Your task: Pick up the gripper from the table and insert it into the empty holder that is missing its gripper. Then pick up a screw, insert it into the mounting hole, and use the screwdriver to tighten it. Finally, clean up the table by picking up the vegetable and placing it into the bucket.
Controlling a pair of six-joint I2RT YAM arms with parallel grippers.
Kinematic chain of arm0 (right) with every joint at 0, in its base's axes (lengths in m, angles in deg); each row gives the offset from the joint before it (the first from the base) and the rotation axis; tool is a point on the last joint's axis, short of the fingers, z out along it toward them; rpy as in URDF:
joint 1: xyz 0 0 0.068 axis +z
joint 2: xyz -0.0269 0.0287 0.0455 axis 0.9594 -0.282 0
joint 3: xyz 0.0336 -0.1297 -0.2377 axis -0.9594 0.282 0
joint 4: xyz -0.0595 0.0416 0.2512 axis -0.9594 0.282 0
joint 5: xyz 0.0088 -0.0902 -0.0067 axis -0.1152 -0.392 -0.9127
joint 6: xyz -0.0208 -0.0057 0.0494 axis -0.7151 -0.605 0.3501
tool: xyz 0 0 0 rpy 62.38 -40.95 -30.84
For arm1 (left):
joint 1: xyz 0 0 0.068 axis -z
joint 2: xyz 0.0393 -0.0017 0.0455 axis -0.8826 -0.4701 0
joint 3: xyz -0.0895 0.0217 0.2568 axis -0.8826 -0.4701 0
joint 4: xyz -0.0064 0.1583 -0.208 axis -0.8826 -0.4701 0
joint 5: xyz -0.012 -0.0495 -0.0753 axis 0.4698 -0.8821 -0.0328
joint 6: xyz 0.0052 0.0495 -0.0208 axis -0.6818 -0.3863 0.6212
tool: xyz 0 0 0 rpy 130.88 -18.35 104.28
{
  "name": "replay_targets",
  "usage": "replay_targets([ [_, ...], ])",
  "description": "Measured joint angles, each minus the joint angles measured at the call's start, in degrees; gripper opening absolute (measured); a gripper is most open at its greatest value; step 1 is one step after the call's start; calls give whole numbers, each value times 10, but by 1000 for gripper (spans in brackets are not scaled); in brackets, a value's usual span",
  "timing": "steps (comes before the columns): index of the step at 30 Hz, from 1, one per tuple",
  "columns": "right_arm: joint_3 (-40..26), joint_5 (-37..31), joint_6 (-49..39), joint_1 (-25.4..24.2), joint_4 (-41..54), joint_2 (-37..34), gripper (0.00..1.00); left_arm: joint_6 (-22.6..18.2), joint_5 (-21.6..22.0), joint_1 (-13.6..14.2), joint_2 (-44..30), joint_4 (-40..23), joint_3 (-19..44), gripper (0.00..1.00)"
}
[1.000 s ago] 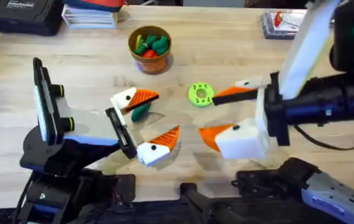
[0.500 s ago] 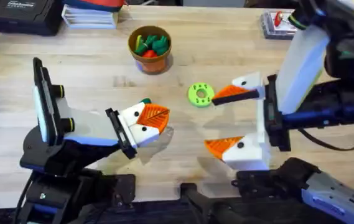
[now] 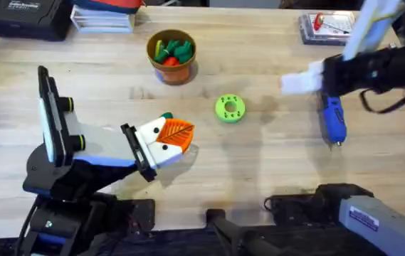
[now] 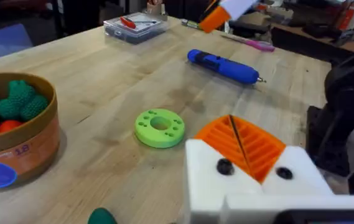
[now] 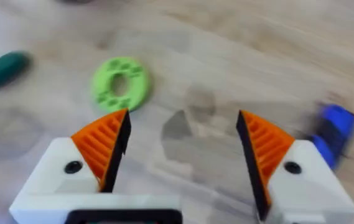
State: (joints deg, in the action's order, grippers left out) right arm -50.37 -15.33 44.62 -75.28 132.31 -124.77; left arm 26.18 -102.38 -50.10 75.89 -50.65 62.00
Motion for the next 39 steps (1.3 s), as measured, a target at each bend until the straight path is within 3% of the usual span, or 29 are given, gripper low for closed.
replay_targets([
  [6,0,-79,-52,-138,-51,-49,994,0,0,0,0,0,0,6],
  [11,0,-110,-120,-212,-54,-106,994,0,0,0,0,0,0,6],
  [19,0,-116,-144,-251,-55,-181,994,0,0,0,0,0,0,5],
  [33,0,-116,-161,-251,-126,-308,983,0,0,0,0,0,0,5],
  [39,0,-116,-162,-251,-131,-341,831,0,0,0,0,0,0,5],
])
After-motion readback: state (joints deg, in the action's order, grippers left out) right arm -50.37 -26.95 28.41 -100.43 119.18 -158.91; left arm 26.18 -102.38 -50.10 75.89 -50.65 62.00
